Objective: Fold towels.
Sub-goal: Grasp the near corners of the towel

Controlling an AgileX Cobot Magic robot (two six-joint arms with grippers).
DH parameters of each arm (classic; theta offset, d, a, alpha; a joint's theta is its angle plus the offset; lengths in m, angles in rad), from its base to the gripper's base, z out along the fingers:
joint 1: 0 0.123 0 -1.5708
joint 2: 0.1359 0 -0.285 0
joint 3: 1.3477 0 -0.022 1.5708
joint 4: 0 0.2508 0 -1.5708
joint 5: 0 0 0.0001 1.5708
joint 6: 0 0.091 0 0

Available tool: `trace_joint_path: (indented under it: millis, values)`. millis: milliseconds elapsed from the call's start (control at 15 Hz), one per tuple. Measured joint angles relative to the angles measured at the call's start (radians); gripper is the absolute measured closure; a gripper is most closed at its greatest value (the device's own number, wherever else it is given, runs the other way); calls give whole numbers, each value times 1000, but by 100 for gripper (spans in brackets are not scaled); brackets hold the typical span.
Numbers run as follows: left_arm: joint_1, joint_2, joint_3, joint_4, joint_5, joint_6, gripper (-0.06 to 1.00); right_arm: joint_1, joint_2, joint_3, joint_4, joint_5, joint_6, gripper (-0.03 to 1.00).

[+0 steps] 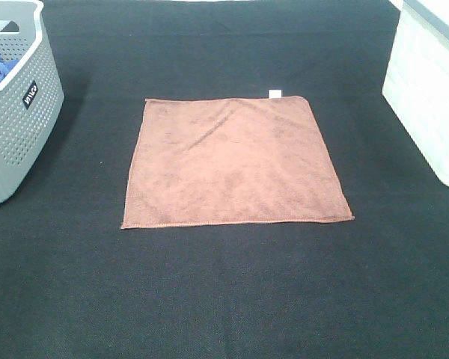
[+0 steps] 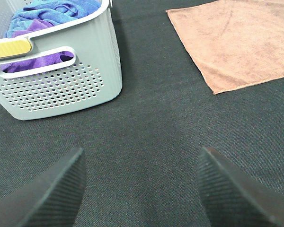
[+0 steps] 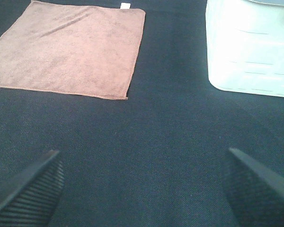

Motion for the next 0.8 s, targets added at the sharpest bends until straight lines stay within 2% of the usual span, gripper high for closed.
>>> trace_joint_path:
  millis: [800]
  values:
    - [0, 0, 0, 0, 0, 0, 30, 0, 0, 0, 0, 0, 0, 12]
